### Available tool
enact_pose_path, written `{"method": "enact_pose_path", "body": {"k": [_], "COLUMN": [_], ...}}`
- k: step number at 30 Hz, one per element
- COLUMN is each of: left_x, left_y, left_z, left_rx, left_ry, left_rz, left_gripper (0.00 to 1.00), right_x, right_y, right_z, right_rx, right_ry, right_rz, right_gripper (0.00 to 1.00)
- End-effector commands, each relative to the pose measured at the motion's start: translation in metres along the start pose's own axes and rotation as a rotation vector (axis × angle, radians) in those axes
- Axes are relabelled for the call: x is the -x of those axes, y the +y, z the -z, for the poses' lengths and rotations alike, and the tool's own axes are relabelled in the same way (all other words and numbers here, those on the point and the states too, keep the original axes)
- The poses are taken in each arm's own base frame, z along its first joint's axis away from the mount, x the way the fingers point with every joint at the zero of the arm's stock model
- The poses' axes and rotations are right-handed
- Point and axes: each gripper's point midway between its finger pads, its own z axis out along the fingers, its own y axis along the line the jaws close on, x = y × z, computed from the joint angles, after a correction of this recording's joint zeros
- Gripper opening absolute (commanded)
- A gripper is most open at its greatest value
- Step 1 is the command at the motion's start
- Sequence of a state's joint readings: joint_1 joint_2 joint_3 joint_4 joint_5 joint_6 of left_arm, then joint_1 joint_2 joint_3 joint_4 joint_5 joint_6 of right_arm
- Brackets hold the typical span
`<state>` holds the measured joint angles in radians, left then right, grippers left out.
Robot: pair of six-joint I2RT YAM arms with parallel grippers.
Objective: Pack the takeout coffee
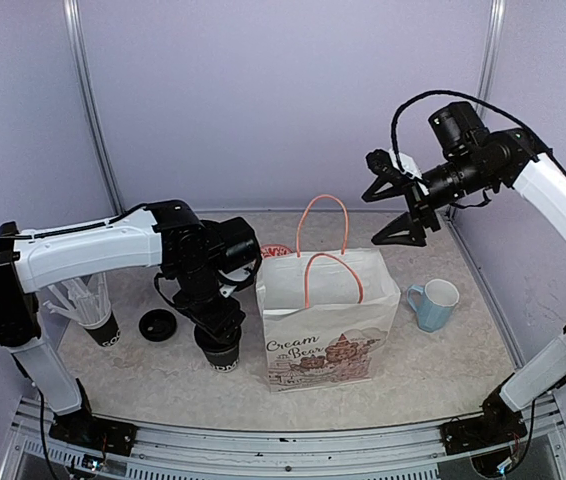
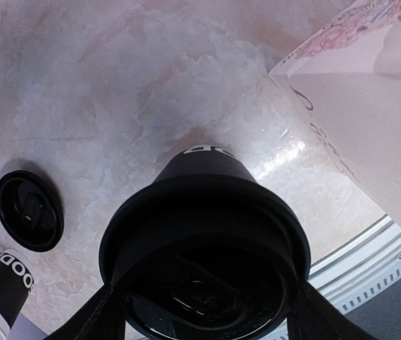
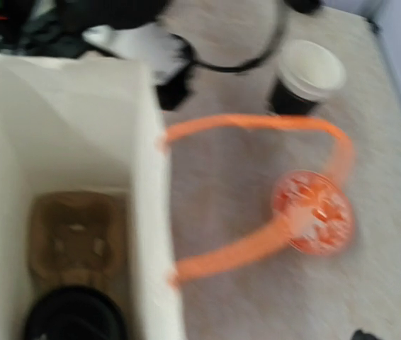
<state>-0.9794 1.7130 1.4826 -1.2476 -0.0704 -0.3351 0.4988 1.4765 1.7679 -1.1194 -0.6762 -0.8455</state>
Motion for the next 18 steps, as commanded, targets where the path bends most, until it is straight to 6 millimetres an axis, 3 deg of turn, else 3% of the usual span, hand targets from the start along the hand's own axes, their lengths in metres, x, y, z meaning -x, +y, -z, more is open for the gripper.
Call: {"method": "enact_pose_path", "body": {"k": [1,6,14,16,18], "left_x": [0.014,0.031,0.048,0.052,0.056], "left_y": [0.017,0.041,0.076,0.076,0.063], "left_z": [0.045,0.098,0.221,0.249,0.273], "left_rx": [0.033,0.063,0.037,0.003,-0.089], "left_ry": [-0.110,-0.258,-0.648,-0.747,-0.832], "left_rz": [0.077,0.171,0.344,0.336,0.293], "left_gripper": [0.64,0.62,0.57,0.57,0.56], "right_x": [0.007,-0.002,-0.009,-0.007,-0.006], "right_y": [0.024,0.012,0.006,0.004,0.001], "right_z": [-0.025,-0.054,-0.075,-0.076,-0.076], "right_rx": [0.114,0.120,0.186,0.181,0.165], "right_ry": [-0.011,0.033,0.072,0.062,0.059], "right_rz": [-0.039,-0.088,-0.157,-0.162,-0.167], "right_gripper": [0.91,0.86,0.66,0.63,0.58]}}
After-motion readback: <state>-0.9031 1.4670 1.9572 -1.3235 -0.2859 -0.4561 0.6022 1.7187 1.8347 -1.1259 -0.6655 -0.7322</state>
